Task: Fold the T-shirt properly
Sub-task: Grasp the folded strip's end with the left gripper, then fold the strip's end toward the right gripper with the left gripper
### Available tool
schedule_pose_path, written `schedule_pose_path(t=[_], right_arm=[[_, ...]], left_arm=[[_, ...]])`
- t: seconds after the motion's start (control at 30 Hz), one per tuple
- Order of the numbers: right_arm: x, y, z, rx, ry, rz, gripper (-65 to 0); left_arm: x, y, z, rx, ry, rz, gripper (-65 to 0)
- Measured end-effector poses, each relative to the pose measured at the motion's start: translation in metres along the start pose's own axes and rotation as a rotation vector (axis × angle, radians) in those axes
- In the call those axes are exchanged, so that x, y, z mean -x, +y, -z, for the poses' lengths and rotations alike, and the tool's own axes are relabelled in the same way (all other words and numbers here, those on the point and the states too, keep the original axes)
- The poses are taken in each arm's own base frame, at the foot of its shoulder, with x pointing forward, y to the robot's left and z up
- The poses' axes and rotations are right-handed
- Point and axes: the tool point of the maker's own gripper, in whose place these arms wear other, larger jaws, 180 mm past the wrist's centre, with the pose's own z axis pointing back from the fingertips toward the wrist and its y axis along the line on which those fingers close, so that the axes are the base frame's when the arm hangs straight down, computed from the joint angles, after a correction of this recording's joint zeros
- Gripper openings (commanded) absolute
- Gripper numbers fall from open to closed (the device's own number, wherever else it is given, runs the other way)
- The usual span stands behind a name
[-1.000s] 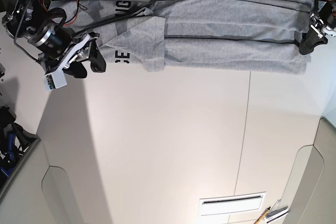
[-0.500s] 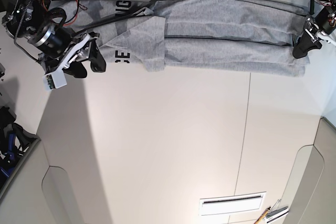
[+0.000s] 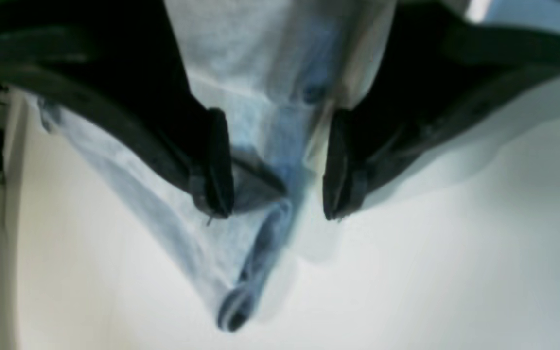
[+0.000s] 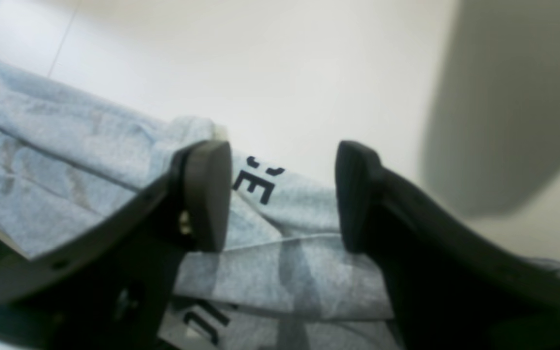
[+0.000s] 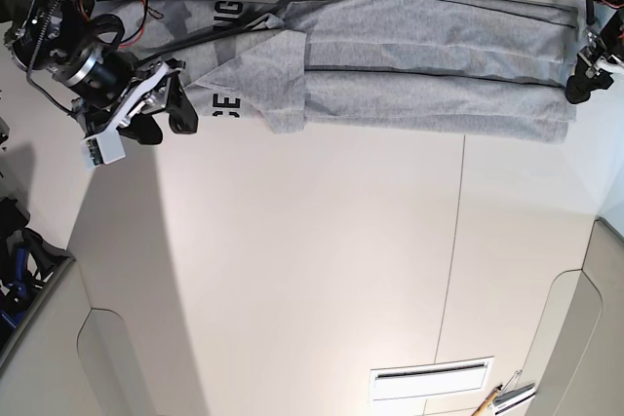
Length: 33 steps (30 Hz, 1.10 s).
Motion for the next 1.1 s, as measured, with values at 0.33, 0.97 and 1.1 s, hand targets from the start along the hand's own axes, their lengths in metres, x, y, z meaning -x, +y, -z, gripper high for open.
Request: schedule_pose_path(t=[0.33,0.97,1.1], right_arm=[[0.0,0.0,0.0,0.0,0.0,0.0,-31.2],[0.0,0.0,0.0,0.001,0.0,0.0,-31.2],[0.0,0.0,0.0,0.0,0.0,0.0,-31.2]], left_arm=[[0.0,0.003,0.0,-0.021,0.007,0.019,-32.6],[0.029,-0.037,0.028,0.1,0.129,0.089,-35.7],[0.029,-0.031,0.025,0.079,0.135,0.086,-49.6]])
